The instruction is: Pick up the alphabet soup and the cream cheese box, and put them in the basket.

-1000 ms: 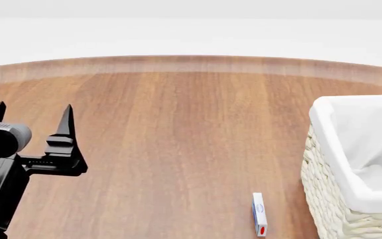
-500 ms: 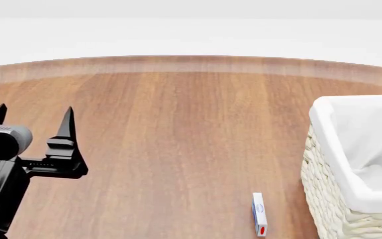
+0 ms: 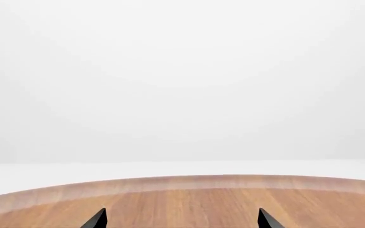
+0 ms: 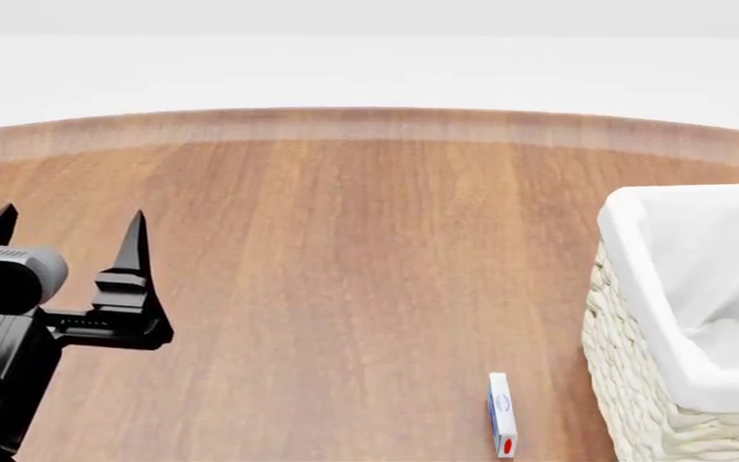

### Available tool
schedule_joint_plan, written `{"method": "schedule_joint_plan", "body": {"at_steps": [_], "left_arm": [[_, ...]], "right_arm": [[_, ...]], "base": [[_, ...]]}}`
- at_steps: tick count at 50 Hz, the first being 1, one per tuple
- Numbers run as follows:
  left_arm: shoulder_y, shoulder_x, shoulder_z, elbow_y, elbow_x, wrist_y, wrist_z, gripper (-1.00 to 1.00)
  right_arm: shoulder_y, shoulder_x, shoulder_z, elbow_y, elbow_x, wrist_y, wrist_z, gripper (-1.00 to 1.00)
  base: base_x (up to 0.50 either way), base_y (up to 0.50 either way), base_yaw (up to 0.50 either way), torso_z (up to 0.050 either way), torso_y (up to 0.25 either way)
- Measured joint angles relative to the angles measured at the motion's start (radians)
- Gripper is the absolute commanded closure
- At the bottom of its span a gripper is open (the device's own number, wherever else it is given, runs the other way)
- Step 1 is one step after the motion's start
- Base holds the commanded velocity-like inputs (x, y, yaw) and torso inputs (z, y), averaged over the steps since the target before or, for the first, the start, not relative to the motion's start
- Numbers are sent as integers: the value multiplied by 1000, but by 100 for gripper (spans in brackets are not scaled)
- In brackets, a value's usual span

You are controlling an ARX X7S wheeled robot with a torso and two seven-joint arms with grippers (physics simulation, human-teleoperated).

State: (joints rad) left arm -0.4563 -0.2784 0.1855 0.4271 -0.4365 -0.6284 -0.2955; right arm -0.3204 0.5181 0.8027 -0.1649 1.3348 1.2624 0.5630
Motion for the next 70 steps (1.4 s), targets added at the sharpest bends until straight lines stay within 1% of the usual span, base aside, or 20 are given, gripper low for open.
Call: {"method": "schedule_joint_plan", "body": {"at_steps": [5, 8, 13, 19, 25, 30, 38, 47, 54, 58, 61, 70], "left_arm": [[1, -2, 3, 0, -1, 1, -2, -100], [1, -3, 4, 0, -2, 2, -3, -100], [2, -5, 6, -3, -2, 5, -3, -100], [1, -7, 7, -7, -4, 7, -4, -100], [-1, -10, 8, -8, -7, 8, -5, -100], [-2, -11, 9, -9, -9, 8, -7, -100], [-3, -13, 10, -16, -11, 13, -7, -100], [-1, -15, 15, -24, -11, 21, -8, -100], [-1, -15, 18, -28, -11, 25, -9, -100], [-1, -16, 19, -29, -12, 26, -10, -100], [-1, -17, 20, -30, -13, 27, -11, -100], [-3, -18, 24, -31, -15, 27, -15, -100]], "right_arm": [[12, 3, 2, -13, 27, 9, 27, 100], [38, 21, -1, -31, 89, 30, 87, 100], [99, 78, -31, -58, 254, 46, 244, 100], [180, 166, -97, -89, 451, 23, 429, 100], [285, 263, -196, -118, 617, -26, 578, 100], [388, 335, -291, -134, 720, -70, 666, 100], [548, 423, -434, -148, 831, -127, 757, 100], [752, 493, -599, -153, 923, -172, 830, 100], [937, 519, -728, -136, 968, -186, 871, 100], [1028, 519, -777, -125, 947, -180, 874, 100], [1081, 512, -799, -117, 902, -167, 855, 100], [1174, 470, -842, -86, 651, -121, 717, 100]], "base": [[0, 0, 1, 0, 0], [0, 0, 0, 0, 0], [0, 0, 0, 0, 0], [0, 0, 0, 0, 0], [0, 0, 0, 0, 0], [0, 0, 0, 0, 0], [0, 0, 0, 0, 0], [0, 0, 0, 0, 0], [0, 0, 0, 0, 0], [0, 0, 0, 0, 2], [0, 0, 0, 0, 0], [0, 0, 0, 0, 0]]}}
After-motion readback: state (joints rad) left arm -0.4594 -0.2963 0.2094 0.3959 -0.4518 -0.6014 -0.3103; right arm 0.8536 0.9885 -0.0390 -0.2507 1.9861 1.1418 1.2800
